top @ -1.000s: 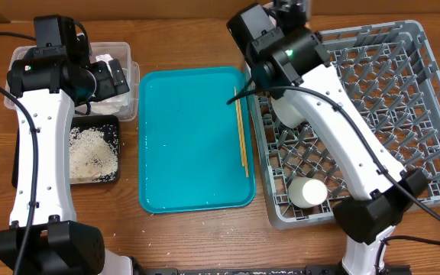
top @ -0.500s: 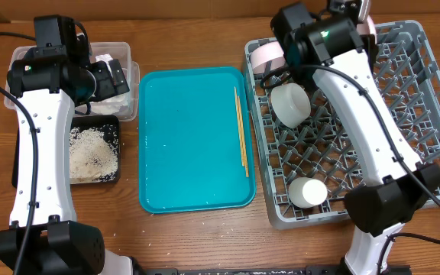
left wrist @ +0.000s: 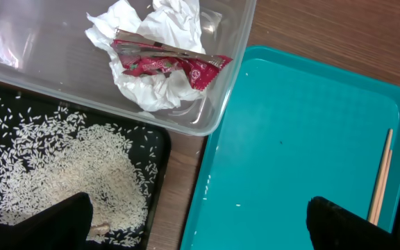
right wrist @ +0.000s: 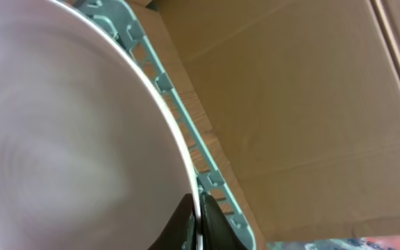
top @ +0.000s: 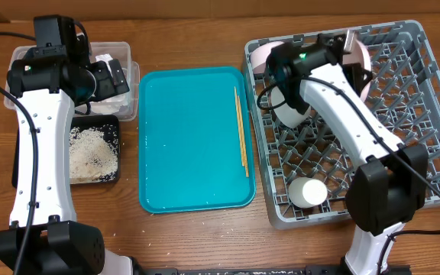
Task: Sort waste into correct bins and load items into the dishwasher
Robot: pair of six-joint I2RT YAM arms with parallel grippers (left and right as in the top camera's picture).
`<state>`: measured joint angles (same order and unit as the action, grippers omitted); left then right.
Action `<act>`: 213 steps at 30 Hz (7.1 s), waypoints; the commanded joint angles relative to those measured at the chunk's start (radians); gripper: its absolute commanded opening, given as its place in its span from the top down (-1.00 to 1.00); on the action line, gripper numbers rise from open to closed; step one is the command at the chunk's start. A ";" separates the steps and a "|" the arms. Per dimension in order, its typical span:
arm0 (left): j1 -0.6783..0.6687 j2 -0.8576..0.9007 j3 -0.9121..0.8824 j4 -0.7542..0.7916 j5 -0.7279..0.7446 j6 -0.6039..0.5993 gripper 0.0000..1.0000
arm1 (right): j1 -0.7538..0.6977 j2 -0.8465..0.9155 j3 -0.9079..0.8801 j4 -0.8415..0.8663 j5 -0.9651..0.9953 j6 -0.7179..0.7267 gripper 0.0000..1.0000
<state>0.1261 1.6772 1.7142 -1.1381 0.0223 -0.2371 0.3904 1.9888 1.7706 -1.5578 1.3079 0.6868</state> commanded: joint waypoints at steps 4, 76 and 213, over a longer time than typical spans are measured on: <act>-0.002 -0.010 0.016 -0.003 -0.004 -0.014 -1.00 | -0.004 -0.021 -0.069 0.079 0.005 0.032 0.86; -0.002 -0.010 0.016 -0.003 -0.004 -0.014 -1.00 | 0.211 0.391 0.172 0.424 -1.219 -0.329 -0.24; -0.002 -0.010 0.016 -0.003 -0.004 -0.014 -1.00 | 0.162 0.334 1.068 -0.136 -1.237 -0.404 0.92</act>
<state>0.1261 1.6772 1.7142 -1.1381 0.0223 -0.2375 0.6167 2.3692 2.7945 -1.6924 0.0917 0.2554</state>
